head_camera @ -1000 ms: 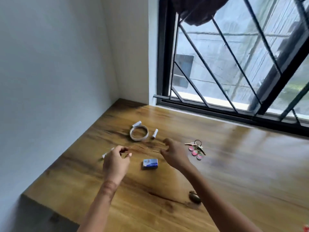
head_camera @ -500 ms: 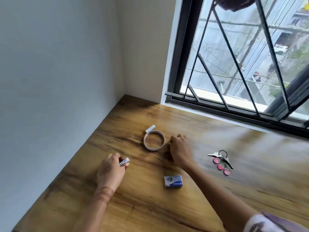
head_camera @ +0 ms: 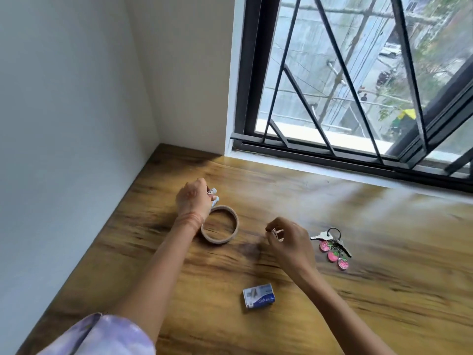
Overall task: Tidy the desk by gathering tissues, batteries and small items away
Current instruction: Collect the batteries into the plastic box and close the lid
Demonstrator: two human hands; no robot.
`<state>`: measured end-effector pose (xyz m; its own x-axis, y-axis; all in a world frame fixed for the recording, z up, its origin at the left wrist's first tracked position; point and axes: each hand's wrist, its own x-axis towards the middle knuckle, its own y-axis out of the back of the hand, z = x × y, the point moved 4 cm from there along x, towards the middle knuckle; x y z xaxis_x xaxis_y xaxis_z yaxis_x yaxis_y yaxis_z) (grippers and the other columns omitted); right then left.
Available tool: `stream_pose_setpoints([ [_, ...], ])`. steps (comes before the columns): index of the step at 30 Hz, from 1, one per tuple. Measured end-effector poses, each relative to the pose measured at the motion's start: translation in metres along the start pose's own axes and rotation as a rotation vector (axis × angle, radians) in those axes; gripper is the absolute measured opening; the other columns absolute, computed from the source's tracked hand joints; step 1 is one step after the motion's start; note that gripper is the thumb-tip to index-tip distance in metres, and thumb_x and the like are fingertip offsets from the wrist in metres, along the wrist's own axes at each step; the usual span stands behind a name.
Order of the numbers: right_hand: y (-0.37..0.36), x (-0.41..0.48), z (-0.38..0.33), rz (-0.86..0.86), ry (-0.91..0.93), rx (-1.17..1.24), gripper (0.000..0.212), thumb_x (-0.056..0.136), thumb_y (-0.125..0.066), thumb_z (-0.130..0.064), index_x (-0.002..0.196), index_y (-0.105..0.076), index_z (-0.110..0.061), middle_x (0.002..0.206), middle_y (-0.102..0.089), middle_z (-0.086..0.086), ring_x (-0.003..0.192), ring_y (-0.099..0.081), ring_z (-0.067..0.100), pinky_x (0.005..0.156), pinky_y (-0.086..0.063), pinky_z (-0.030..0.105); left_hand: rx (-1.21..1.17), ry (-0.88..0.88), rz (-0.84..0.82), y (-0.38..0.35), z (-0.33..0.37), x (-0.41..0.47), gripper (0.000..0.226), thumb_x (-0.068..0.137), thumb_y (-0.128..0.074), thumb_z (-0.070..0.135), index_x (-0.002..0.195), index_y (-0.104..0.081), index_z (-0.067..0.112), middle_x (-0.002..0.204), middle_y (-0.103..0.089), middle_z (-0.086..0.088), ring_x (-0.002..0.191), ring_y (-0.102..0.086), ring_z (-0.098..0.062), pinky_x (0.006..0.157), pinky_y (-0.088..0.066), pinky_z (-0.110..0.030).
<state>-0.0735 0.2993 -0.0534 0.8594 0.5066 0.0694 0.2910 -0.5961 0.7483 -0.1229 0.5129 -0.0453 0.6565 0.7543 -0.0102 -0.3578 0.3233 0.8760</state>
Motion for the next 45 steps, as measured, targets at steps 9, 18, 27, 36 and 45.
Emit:
stream_pose_setpoints([
  [9, 0.005, -0.006, 0.011, 0.024, -0.052, 0.063, 0.008, 0.081, -0.064, -0.018, 0.078, -0.064, -0.025, 0.083, -0.07, -0.005, 0.075, -0.063, 0.013, 0.064, -0.053, 0.034, 0.23, -0.082, -0.012, -0.008, 0.017, 0.005, 0.03, 0.078, -0.071, 0.028, 0.1, -0.064, 0.009, 0.098, -0.068, -0.012, 0.091, -0.063, -0.024, 0.063, -0.04, -0.028],
  [18, 0.034, -0.016, 0.015, 0.077, -0.046, 0.167, 0.009, 0.081, -0.065, -0.012, 0.079, -0.065, -0.021, 0.083, -0.07, -0.003, 0.075, -0.063, 0.012, 0.066, -0.052, 0.032, 0.246, -0.173, 0.026, 0.003, 0.036, 0.0, 0.018, 0.086, -0.062, 0.012, 0.101, -0.062, 0.001, 0.101, -0.066, -0.018, 0.095, -0.062, -0.029, 0.073, -0.048, -0.032],
  [27, 0.086, -0.049, 0.032, 0.129, -0.158, 0.506, 0.014, 0.088, -0.057, -0.004, 0.083, -0.057, -0.018, 0.085, -0.065, 0.002, 0.078, -0.061, 0.015, 0.07, -0.054, 0.032, -0.367, -0.269, -0.081, 0.019, 0.103, -0.075, 0.009, 0.08, -0.067, 0.007, 0.072, -0.07, 0.011, 0.071, -0.065, -0.007, 0.07, -0.06, -0.018, 0.063, -0.05, -0.028],
  [36, 0.149, -0.089, 0.084, 0.18, -0.308, 0.841, 0.011, 0.089, -0.057, -0.005, 0.081, -0.051, -0.01, 0.083, -0.056, 0.012, 0.068, -0.06, 0.018, 0.059, -0.058, 0.033, -0.822, -0.2, -0.519, -0.044, 0.19, -0.176, 0.023, 0.075, -0.072, 0.003, 0.094, -0.067, -0.009, 0.075, -0.068, -0.015, 0.053, -0.061, -0.01, 0.053, -0.051, -0.021],
  [45, 0.236, -0.144, 0.184, 0.152, -0.356, 0.892, 0.033, 0.075, -0.07, 0.006, 0.09, -0.046, -0.011, 0.086, -0.056, 0.011, 0.069, -0.061, 0.017, 0.061, -0.057, 0.032, -1.064, -0.088, -0.74, -0.113, 0.296, -0.278, 0.004, 0.08, -0.065, -0.001, 0.077, -0.067, 0.001, 0.059, -0.07, -0.002, 0.053, -0.065, -0.011, 0.054, -0.056, -0.02],
])
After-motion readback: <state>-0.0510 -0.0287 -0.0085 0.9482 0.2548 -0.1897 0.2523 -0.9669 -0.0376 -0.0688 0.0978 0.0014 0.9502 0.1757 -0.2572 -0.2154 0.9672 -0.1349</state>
